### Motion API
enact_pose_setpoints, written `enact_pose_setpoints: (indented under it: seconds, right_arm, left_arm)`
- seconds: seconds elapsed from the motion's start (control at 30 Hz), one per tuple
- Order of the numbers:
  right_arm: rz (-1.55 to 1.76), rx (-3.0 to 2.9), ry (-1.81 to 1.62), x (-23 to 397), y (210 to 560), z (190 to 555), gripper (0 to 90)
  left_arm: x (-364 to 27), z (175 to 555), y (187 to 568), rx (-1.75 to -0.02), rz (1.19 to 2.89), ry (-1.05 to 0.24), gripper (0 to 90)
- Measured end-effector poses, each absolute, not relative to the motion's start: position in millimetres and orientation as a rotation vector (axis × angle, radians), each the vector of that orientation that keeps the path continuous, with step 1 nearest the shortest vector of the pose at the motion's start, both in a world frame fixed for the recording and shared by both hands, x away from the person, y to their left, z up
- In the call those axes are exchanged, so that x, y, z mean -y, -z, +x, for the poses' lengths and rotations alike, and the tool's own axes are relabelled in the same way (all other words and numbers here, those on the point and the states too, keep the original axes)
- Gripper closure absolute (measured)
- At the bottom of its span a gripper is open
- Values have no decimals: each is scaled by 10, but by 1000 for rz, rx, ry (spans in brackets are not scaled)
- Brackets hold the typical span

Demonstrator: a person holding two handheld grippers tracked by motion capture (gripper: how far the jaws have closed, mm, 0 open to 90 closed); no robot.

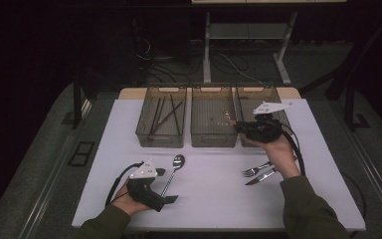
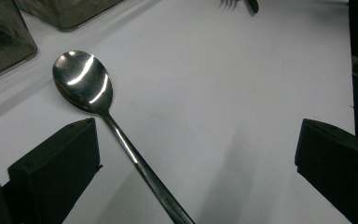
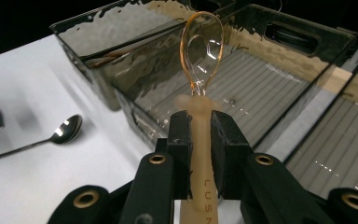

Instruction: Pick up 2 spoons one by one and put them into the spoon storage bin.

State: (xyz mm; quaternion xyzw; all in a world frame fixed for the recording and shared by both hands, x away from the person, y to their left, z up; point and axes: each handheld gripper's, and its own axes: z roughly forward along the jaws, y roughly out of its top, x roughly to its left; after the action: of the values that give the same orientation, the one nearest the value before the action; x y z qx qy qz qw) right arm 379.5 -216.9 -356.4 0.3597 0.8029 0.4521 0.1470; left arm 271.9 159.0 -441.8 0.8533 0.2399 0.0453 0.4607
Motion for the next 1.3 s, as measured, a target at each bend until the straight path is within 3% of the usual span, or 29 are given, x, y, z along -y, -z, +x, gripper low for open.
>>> enact_pose_setpoints:
  seconds: [0.33, 0.77, 0.87, 1.0, 1.3]
  right_arm:
    - [1036, -2302, -1288, 1913, 3515, 4117, 786]
    - [1130, -2373, -1155, 1721, 3860, 4472, 772]
    - [1174, -2372, -1182, 1735, 3890, 4489, 588]
    - [1177, -2357, -1209, 1774, 3848, 4464, 445]
    - [1140, -2334, -1305, 1894, 3697, 4282, 312]
  left_arm:
    - [-1580, 2709, 4420, -597, 2087, -108, 0]
    - [-1583, 2711, 4417, -592, 2081, -106, 0]
    - [-1586, 2712, 4415, -591, 2080, -106, 0]
    - [-1582, 2711, 4417, -591, 2082, -107, 0]
    - [-1579, 2709, 4420, -601, 2082, -106, 0]
